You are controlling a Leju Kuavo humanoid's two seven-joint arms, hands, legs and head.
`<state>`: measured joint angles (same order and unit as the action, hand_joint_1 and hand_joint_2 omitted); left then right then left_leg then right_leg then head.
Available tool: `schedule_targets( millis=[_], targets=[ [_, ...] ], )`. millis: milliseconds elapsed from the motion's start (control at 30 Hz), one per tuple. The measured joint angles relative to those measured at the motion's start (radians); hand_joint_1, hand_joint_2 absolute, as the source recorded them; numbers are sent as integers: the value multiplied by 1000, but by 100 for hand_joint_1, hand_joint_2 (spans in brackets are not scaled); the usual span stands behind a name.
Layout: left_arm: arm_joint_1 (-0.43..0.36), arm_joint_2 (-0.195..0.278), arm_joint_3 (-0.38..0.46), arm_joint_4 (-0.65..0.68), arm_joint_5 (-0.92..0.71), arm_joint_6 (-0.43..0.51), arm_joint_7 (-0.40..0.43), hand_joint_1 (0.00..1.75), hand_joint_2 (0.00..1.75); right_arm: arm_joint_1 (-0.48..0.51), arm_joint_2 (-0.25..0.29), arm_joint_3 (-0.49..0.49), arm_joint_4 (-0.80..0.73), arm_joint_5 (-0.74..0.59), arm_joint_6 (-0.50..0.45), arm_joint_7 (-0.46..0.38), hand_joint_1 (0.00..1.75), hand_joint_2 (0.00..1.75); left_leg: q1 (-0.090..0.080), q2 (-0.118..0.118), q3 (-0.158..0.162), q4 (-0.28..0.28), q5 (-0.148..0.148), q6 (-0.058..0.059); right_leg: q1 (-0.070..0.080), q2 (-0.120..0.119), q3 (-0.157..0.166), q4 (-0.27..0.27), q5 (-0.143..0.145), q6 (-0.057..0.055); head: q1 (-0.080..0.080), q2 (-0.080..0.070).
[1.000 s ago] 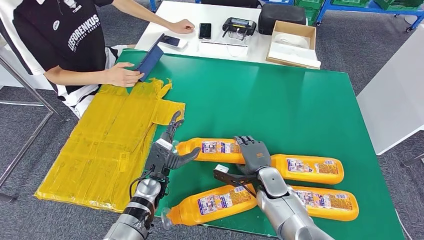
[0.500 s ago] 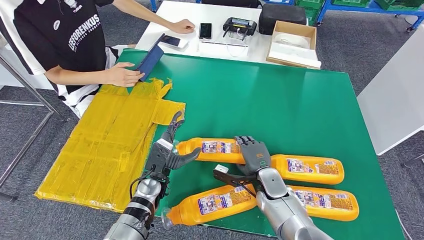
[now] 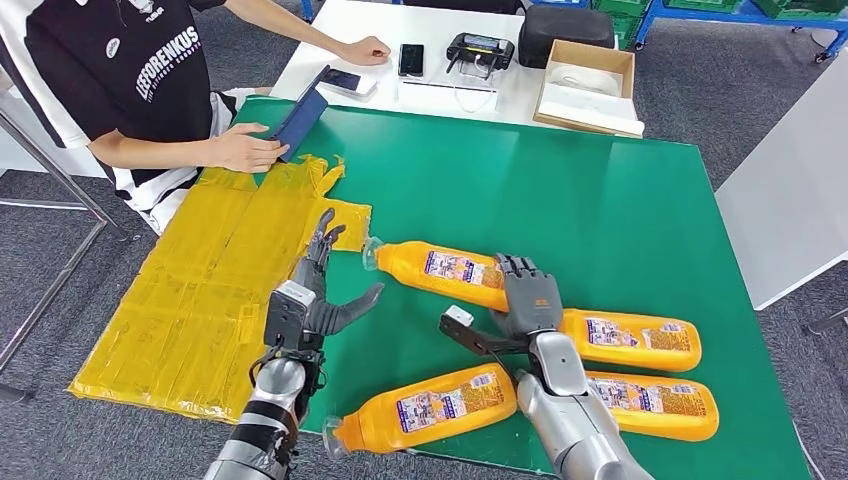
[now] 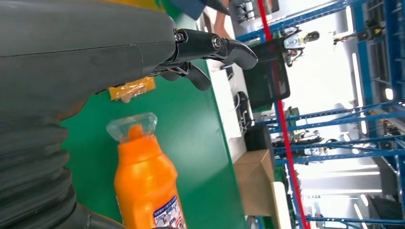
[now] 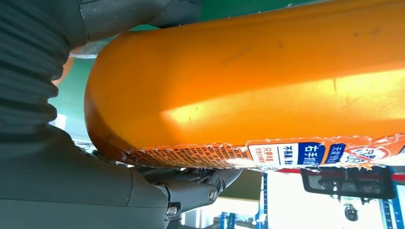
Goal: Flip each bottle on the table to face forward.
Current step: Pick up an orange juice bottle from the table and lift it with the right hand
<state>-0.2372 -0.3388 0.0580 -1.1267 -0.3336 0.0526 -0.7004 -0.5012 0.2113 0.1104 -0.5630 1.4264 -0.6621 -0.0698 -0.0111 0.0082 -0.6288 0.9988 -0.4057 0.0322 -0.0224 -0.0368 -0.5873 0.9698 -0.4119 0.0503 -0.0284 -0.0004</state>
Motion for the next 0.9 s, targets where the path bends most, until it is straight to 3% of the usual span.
schedule_targets(
  millis=[233, 467, 667, 900],
  targets=[
    [46, 2, -12, -113, 100, -2, 0, 0, 175, 8, 8, -33, -24, -35, -20, -15, 175, 175, 0, 0, 0, 0, 0, 0, 0, 0, 0, 0, 0, 0, 0, 0],
    [132, 2, -25, -356, 238, 56, -2, 0, 175, 23, 17, -100, -82, -117, -25, -59, 175, 175, 0, 0, -2, 0, 0, 0, 0, 0, -2, 0, 0, 0, 0, 0],
    [169, 2, -31, -444, 227, 15, -2, 0, 175, 74, 53, -198, -225, -465, -3, -311, 175, 175, 0, 0, -3, 0, 0, 0, 0, 0, -3, 0, 0, 0, 0, 0],
    [170, 2, -42, -411, 201, -38, -1, 0, 175, 171, 93, -222, -426, -882, 221, -484, 175, 175, 0, 0, -4, 0, 0, 0, 0, 0, -5, 0, 0, 0, 0, 0]
  ],
)
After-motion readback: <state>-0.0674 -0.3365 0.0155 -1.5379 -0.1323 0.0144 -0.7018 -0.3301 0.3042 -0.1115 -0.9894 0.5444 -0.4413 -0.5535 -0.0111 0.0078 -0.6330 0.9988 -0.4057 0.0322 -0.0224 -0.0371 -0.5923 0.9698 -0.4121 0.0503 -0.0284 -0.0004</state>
